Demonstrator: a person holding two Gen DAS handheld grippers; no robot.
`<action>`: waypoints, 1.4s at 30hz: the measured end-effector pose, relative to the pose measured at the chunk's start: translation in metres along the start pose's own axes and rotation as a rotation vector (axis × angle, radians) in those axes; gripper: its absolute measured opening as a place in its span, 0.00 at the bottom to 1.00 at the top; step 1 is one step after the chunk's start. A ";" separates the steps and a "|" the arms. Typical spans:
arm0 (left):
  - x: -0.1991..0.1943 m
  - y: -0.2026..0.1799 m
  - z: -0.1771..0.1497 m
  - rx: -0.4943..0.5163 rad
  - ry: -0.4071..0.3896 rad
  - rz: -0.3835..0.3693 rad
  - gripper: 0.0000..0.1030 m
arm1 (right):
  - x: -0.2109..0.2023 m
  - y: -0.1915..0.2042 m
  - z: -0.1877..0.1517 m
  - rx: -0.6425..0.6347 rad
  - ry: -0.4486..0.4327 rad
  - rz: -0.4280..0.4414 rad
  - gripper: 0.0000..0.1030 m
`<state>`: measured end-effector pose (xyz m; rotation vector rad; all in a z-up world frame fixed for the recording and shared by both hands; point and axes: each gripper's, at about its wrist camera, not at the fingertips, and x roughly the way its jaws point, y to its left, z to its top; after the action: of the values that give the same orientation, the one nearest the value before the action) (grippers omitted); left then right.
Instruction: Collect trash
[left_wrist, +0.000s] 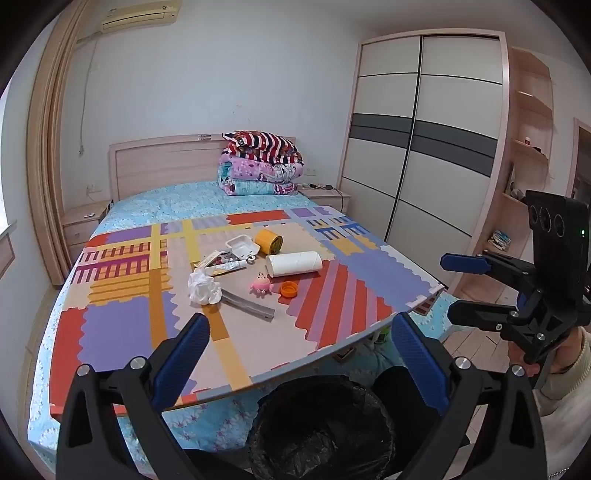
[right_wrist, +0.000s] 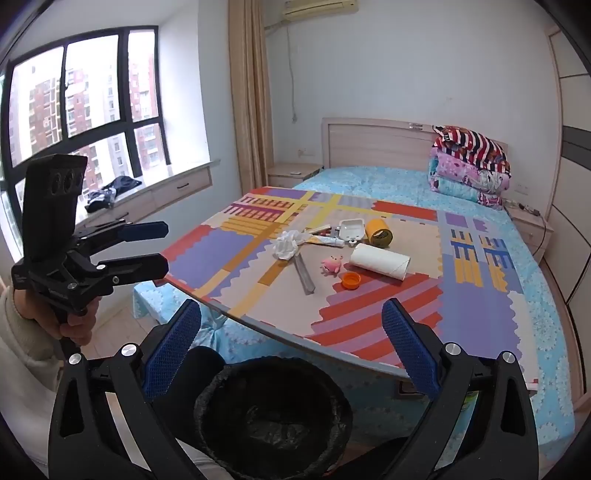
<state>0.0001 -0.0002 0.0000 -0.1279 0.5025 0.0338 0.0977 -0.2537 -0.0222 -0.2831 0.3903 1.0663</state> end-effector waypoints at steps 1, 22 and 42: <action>0.000 -0.001 0.000 0.008 0.006 0.007 0.92 | 0.000 0.000 0.000 0.000 0.000 0.000 0.96; 0.002 -0.001 0.003 0.003 -0.004 -0.002 0.92 | -0.001 0.000 0.002 -0.012 -0.011 -0.009 0.96; 0.000 0.000 0.001 -0.001 -0.009 -0.010 0.92 | -0.001 0.000 0.001 -0.011 -0.011 -0.007 0.96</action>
<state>0.0007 0.0001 0.0006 -0.1310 0.4927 0.0247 0.0979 -0.2540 -0.0207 -0.2881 0.3729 1.0630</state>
